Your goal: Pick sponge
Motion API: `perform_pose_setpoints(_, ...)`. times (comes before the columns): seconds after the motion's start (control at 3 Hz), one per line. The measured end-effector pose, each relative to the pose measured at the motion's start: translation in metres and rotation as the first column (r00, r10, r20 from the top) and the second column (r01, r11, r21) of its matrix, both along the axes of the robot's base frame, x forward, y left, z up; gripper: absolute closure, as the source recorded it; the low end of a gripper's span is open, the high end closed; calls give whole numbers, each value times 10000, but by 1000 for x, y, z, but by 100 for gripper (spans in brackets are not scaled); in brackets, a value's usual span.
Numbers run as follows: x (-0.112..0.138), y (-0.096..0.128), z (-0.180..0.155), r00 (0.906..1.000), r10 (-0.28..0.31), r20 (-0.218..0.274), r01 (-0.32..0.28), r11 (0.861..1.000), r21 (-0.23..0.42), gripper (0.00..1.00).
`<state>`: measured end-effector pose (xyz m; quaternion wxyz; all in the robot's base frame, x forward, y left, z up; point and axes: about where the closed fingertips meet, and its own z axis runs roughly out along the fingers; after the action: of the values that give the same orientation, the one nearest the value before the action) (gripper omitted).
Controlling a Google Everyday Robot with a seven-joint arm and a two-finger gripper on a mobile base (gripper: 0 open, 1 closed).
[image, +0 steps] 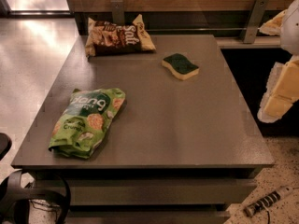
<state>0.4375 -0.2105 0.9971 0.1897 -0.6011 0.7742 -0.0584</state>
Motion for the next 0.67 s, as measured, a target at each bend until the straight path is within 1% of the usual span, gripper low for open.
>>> perform_pose_setpoints(0.33,0,0,0,10000,0,2,0,10000,0,0)
perform_pose_setpoints(0.67,25,-15,12,9953,-342,911,245,9942,1052,0)
